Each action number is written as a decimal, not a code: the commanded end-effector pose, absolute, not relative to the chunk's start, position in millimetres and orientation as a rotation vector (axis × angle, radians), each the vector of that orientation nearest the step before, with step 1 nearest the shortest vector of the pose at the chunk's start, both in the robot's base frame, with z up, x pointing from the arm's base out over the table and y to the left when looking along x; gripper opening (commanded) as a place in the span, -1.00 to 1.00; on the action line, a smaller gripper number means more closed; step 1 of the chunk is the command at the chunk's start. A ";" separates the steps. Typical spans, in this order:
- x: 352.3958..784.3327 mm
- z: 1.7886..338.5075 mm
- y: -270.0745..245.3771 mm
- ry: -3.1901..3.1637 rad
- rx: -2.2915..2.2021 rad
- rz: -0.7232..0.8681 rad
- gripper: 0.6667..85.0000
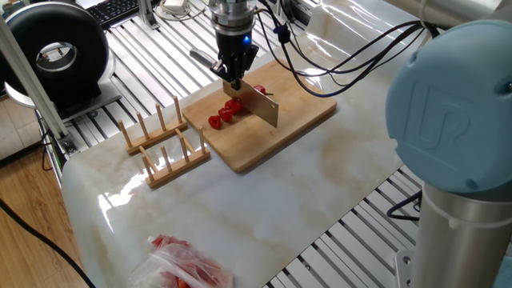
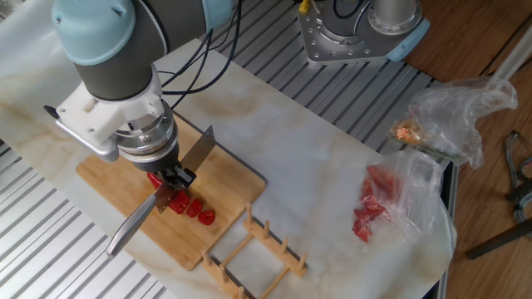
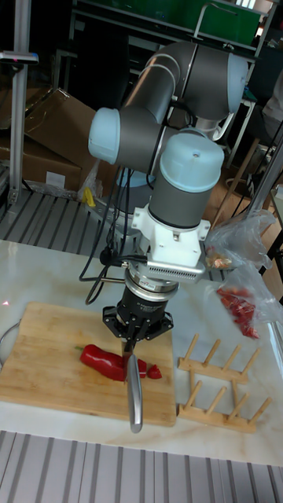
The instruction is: Chop the chili peppers
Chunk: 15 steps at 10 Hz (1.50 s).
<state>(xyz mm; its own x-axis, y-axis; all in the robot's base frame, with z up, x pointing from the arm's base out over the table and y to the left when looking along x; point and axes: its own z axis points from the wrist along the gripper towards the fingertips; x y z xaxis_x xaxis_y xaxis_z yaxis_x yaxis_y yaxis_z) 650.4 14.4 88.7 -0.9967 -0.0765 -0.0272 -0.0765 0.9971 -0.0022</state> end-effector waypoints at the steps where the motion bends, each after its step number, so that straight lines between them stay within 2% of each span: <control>1: 655.0 85.8 19.7 3.103 -0.111 0.033 -0.98; 15: 674.1 76.9 29.3 3.054 0.038 0.130 -0.98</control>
